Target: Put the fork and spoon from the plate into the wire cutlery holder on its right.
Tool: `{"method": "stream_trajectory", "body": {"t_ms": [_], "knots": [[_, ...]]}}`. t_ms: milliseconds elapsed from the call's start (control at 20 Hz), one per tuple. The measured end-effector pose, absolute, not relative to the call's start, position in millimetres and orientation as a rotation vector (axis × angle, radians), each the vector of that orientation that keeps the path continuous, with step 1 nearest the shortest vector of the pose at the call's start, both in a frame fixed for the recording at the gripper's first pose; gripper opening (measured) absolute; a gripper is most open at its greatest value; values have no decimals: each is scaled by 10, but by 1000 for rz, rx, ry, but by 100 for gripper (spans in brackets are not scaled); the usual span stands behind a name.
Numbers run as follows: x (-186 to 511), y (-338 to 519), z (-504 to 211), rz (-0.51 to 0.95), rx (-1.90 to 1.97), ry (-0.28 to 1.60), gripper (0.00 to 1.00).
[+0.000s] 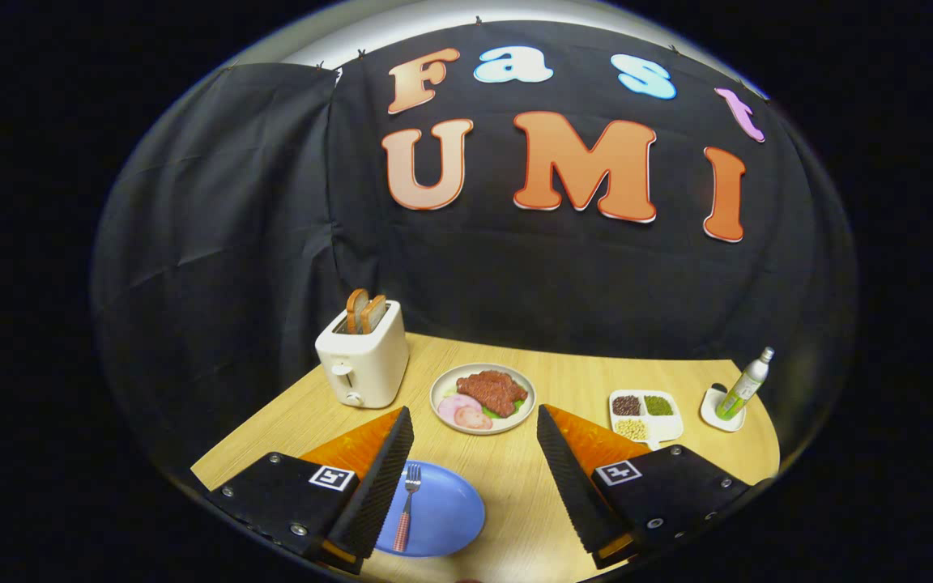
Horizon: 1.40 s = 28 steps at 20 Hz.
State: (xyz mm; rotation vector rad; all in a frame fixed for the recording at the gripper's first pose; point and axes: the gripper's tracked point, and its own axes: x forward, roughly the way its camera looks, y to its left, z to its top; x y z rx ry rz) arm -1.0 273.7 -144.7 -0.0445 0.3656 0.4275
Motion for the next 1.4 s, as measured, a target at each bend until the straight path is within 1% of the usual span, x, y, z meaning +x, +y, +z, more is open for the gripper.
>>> {"method": "stream_trajectory", "body": {"t_ms": [400,600,700,750,800,850,900,950,1000,1050,1100,1150,1200,1250,1300,1400], "knots": [[-427,3173,-2654,531,-93,672,92],[-577,3256,-3143,543,-159,758,88],[-624,3286,-3312,540,-185,787,84],[-639,3311,-3371,536,-192,795,80],[-657,3327,-3431,534,-199,803,78],[-683,3336,-3483,529,-205,810,72],[-692,3342,-3529,525,-210,820,69],[-713,3347,-3572,518,-211,831,63],[-728,3357,-3615,513,-209,842,59],[-731,3361,-3647,507,-211,851,51],[-745,3351,-3677,498,-215,860,46],[-739,3342,-3690,485,-223,859,35],[-725,3345,-3685,476,-222,851,28],[-721,3347,-3687,467,-213,854,19],[-725,3349,-3689,460,-205,858,15],[-717,3360,-3684,455,-189,861,14]]}}
